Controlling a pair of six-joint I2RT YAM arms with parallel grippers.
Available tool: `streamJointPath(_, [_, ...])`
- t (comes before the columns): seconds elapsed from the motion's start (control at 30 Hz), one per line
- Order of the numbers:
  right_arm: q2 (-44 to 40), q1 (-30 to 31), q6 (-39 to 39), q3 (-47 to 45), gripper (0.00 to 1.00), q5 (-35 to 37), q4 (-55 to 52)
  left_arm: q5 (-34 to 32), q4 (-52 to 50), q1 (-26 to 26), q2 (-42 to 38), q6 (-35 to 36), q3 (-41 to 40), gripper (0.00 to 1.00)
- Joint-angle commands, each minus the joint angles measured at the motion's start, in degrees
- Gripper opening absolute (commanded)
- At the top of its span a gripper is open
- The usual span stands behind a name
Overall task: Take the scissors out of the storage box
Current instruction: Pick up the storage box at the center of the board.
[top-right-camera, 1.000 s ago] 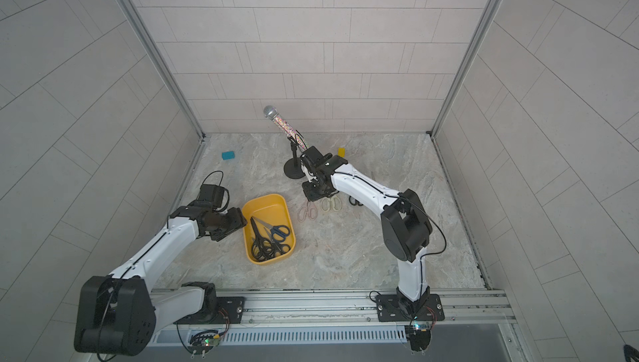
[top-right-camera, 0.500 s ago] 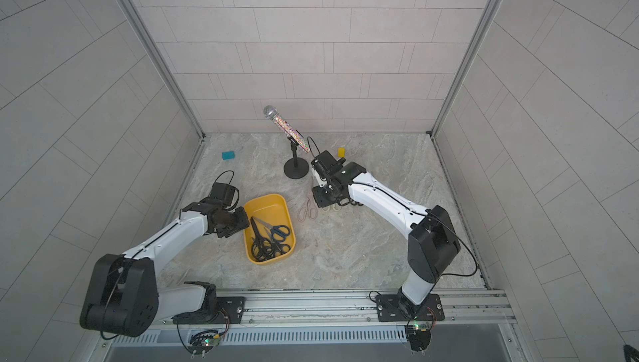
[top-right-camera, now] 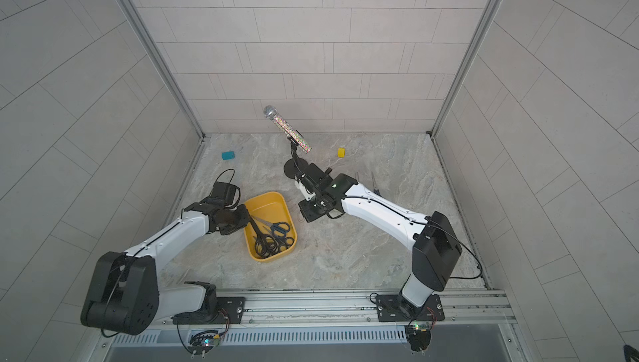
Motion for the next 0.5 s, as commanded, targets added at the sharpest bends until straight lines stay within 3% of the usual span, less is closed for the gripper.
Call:
streamJointPath(0.0, [0.1,1.75,-0.87,0.83,0.26,-1.0,1.8,-1.22,3.39,-0.55,-2.34,0.05,-0.99,0.0])
streamJointPath(0.27, [4.64,6.75,-4.41,2.89,0.26,-1.77,4.16,-3.72,10.46,-2.05,-11.32,0.48,-5.53,0.0])
streamJointPath(0.47, [9.26,10.72,-7.51,3.5,0.28,2.51,5.88,-5.84,11.47,-2.64,-15.04,1.45,-6.62,0.0])
